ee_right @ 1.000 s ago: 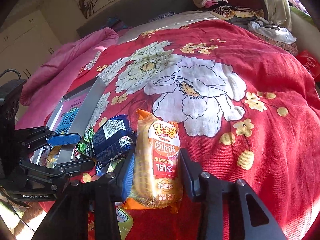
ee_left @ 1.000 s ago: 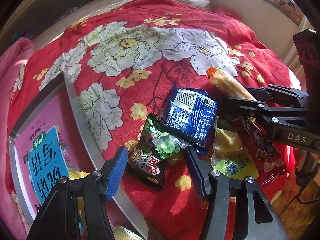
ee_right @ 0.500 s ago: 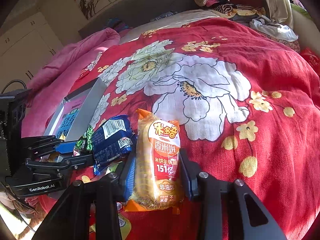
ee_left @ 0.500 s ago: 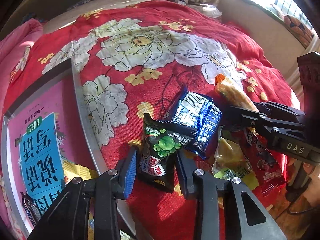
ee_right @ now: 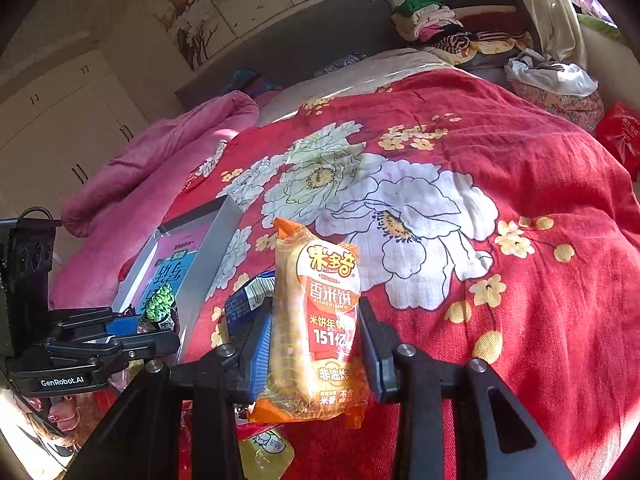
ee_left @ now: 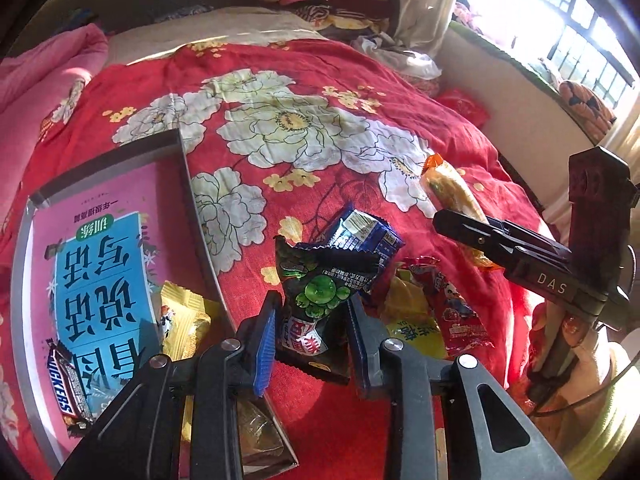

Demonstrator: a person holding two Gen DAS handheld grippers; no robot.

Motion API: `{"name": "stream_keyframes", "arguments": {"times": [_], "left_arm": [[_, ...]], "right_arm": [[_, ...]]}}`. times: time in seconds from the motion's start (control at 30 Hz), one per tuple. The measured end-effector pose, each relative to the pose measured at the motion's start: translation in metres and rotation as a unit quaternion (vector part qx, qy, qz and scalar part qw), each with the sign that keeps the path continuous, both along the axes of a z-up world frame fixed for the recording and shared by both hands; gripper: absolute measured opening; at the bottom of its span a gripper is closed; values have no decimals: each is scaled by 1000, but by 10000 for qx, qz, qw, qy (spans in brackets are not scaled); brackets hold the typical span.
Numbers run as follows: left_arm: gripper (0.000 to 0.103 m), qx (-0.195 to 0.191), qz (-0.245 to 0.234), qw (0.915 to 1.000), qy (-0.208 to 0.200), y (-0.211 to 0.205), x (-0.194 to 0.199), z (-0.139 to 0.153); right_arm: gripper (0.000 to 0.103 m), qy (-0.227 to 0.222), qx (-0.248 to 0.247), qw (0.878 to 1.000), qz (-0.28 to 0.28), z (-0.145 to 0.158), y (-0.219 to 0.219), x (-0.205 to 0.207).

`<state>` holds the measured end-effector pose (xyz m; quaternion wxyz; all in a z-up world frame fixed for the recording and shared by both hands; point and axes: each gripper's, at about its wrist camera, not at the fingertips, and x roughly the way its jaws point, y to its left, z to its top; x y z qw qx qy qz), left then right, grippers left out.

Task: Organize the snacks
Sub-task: 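Carry the pea bag and rice-cracker bag over the tray with both grippers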

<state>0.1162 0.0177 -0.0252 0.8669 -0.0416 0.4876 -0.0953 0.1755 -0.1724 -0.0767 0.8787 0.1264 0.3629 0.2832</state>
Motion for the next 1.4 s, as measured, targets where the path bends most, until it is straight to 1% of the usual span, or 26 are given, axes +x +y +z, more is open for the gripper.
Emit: {"name": "stream_keyframes", "arguments": {"times": [0.13,0.53,0.7,0.9,1.07,1.4], "left_arm": [[32,-165,56,9998,-70,7,-8,9],[31,-355,254,9986,-298,27,-28,26],[31,-391,288,9982,-363,34,-36,30],[31,-440,367,9974,-429,43,-44,34],[31,-415,486,9966,-522,54,-51,39],[31,-437,810,9938,-627,84,-67,47]], "right_arm": [[39,-128,-58,9999,69,6,4,-6],[39,-432,-172,9989,57,20,4,-25],[39,-583,-202,9980,130,28,7,-34],[39,-644,-158,9976,219,35,12,-46],[39,-670,-71,9971,352,41,20,-56],[39,-766,-154,9946,679,47,44,-74]]}}
